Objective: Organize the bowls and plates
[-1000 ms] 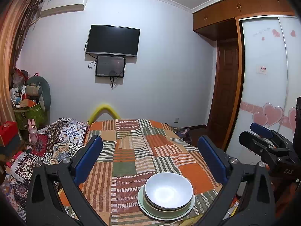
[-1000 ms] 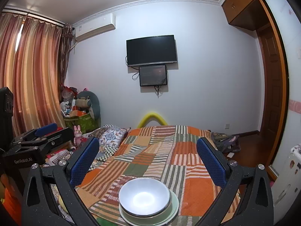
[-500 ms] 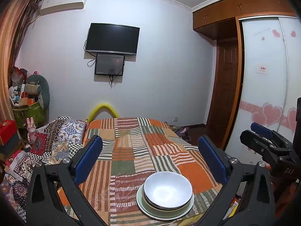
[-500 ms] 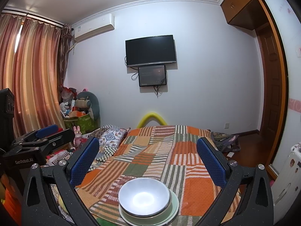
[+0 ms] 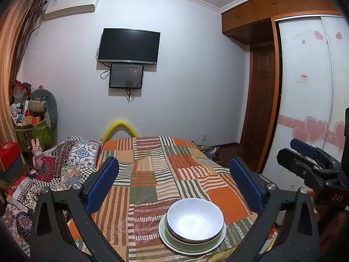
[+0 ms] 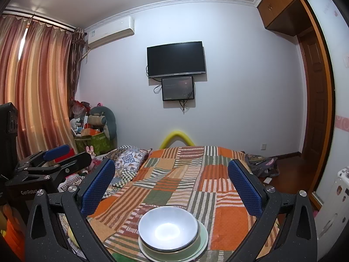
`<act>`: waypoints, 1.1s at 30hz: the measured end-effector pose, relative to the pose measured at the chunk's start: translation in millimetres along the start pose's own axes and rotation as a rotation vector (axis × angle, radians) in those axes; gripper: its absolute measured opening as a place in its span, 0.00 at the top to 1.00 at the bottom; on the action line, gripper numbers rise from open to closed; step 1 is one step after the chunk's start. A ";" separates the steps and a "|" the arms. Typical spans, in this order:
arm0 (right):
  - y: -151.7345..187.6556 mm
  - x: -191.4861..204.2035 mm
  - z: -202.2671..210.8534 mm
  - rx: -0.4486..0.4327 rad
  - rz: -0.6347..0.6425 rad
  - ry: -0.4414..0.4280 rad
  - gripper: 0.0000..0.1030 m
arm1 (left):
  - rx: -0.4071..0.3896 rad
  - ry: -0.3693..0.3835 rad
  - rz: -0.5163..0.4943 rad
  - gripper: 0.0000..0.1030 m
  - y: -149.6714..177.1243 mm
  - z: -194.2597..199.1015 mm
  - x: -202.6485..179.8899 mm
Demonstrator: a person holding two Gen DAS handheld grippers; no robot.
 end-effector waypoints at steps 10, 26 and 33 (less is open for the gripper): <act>-0.4 2.5 -1.5 -0.001 0.010 -0.002 0.00 | -0.004 0.009 0.000 0.00 0.2 2.4 1.1; 1.6 6.0 -1.6 -0.012 0.015 0.003 0.00 | -0.013 0.012 -0.003 0.00 0.9 5.2 -0.5; 4.5 3.7 -2.2 -0.003 -0.001 0.006 0.00 | -0.005 0.027 0.007 0.00 -0.6 5.8 -0.4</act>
Point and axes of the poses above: each gripper's, at about its wrist camera, not at the fingertips, and z roughly against the way its jaws point, x to its left, y to its underside, the point moved 3 cm from there along -z, roughly the way its jaws point, and after that the axes turned 2 degrees about y, right-handed, at the moved point
